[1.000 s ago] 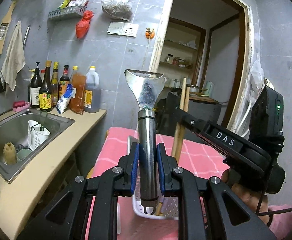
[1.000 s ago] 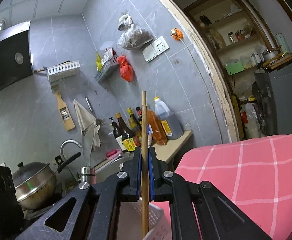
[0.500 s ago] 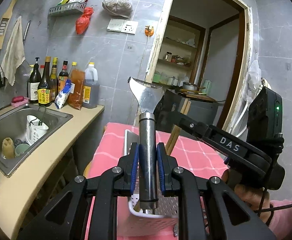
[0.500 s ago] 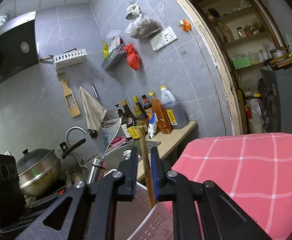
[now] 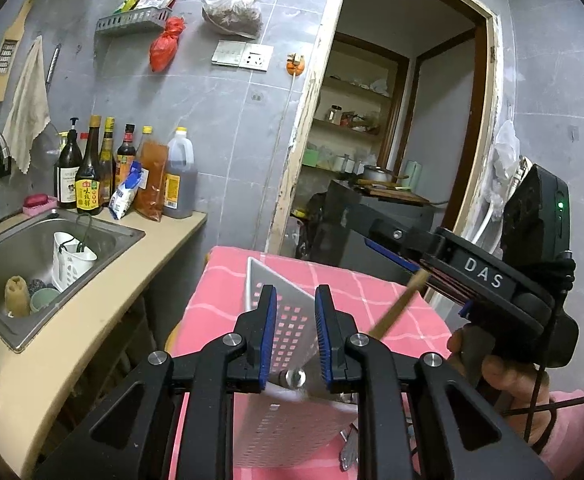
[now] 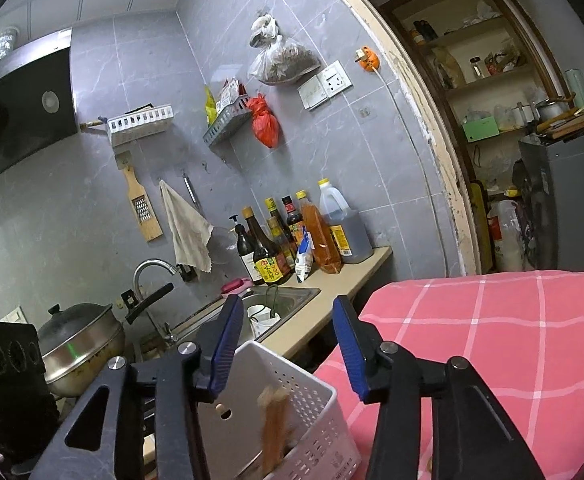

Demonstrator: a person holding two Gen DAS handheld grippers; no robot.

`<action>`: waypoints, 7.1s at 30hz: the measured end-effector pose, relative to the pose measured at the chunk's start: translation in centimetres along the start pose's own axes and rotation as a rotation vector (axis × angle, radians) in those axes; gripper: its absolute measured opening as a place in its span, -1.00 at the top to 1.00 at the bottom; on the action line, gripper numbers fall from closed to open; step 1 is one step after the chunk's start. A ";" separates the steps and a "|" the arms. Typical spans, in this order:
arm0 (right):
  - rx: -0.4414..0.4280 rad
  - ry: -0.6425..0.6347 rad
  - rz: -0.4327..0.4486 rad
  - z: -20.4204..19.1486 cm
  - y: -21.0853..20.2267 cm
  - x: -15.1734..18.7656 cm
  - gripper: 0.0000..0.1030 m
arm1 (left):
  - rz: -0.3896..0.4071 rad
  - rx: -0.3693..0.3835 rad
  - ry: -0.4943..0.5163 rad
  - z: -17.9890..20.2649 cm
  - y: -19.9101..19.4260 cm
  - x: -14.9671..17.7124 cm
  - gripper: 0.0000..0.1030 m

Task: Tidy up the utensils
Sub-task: 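Open both tools and move them back over the utensil pile, then grasp the dark-handled knife with the left tool and lift it, then carry the knife upright with the left tool over the white caddy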

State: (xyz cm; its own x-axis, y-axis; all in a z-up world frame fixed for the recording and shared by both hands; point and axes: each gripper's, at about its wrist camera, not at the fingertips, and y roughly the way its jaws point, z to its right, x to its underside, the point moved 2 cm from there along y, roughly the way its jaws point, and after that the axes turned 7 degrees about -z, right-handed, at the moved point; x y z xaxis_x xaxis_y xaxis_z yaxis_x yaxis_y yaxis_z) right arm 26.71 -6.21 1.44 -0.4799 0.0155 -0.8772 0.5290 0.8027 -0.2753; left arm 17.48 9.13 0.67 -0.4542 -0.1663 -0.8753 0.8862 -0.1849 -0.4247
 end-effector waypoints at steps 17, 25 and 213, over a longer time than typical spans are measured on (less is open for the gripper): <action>0.392 0.075 -0.038 2.8 -15.0 1.5 -0.89 | 0.007 0.018 -0.002 4.8 -5.1 -0.8 -0.16; 0.539 0.076 -0.260 4.9 -17.7 6.7 -0.94 | -0.191 0.075 0.041 8.7 -3.6 4.0 -0.17; 0.346 -0.224 -0.380 -4.1 0.0 -2.4 0.53 | -0.064 0.025 -0.013 -1.2 1.5 -1.0 0.84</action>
State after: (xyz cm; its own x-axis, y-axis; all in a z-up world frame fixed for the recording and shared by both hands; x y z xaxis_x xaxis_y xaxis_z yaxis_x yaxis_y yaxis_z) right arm 24.99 -3.83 5.18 -0.5410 -0.3944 -0.7428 0.5645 0.4843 -0.6684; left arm 19.41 10.17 0.64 -0.5112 -0.1664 -0.8432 0.8528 -0.2199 -0.4736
